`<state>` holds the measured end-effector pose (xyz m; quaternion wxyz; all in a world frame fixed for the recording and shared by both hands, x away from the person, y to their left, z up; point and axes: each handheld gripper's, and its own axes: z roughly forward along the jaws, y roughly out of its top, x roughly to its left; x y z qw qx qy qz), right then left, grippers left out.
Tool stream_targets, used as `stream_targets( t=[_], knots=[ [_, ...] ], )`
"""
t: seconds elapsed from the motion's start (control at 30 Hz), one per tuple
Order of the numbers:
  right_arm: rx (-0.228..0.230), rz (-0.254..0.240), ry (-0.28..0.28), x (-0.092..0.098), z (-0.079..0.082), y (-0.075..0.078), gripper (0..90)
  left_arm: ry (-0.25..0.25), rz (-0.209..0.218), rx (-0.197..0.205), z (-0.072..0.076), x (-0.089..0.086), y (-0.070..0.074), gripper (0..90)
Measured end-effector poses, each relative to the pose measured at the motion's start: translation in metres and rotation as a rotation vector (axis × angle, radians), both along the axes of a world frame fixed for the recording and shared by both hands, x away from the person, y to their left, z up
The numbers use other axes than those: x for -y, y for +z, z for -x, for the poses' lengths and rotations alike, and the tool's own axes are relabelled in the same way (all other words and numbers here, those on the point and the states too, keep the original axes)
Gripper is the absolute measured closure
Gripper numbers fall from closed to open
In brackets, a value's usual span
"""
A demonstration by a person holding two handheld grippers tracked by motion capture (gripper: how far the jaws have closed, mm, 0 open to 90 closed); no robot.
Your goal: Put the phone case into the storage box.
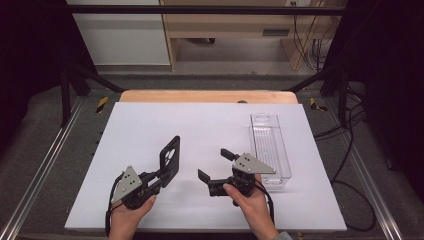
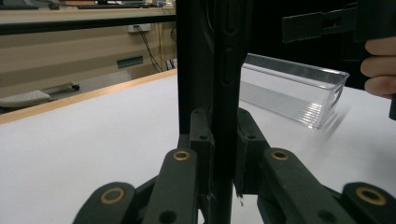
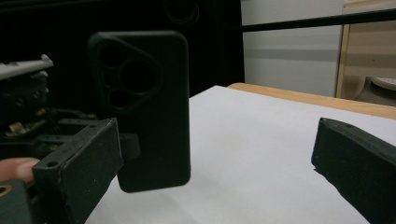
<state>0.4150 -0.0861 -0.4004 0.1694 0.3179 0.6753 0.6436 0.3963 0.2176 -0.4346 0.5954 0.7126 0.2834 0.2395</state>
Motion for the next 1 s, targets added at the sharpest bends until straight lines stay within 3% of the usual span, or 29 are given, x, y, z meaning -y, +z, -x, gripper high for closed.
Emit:
stream_targets(
  t=[0.53,1.0],
  knots=[
    [0.015,0.02,0.036,-0.027,-0.003,0.025,1.9,-0.022,0.02,-0.017,0.0,-0.001,0.0,80.8],
    [0.008,0.02,0.061,-0.048,-0.014,0.033,1.9,-0.023,0.035,-0.023,-0.001,-0.002,-0.001,80.8]
  ],
)
